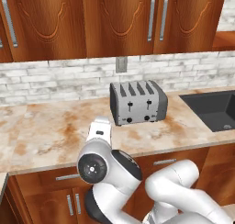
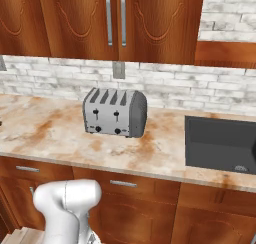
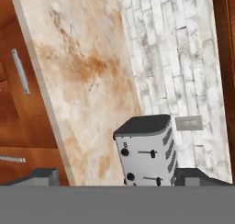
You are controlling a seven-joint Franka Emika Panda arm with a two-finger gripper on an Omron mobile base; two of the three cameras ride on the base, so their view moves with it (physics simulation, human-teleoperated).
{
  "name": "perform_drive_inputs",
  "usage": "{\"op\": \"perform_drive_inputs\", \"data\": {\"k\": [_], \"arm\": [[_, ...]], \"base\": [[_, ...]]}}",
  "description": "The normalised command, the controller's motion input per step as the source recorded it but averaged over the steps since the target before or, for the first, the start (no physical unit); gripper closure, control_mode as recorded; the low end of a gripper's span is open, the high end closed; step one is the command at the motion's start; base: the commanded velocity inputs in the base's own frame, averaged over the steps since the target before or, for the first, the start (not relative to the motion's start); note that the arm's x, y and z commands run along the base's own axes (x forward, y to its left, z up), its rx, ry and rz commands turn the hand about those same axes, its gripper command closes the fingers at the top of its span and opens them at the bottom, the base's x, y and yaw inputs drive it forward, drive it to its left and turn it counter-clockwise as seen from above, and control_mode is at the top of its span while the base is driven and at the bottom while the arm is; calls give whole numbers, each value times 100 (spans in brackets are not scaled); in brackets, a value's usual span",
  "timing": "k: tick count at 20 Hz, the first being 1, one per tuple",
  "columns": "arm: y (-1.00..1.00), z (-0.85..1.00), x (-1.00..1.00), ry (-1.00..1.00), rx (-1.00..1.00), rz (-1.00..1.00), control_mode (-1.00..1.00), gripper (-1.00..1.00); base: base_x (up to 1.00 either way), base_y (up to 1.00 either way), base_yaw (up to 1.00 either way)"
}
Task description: Take the tongs from the drawer on the left and place them on the dining counter next to the tray containing the kebab skewer.
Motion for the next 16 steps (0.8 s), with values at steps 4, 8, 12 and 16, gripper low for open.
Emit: {"op": "perform_drive_inputs", "data": {"k": [4, 8, 12, 16], "arm": [[15, -64, 7, 0, -2, 18, -100, -100], [29, -55, 1, 0, -6, 19, -100, -100], [26, -39, 0, 0, -7, 17, -100, -100], [19, -29, 0, 0, -9, 9, -100, -100]], "base": [[0, 0, 0], [0, 0, 0], [0, 0, 0], [0, 0, 0]]}}
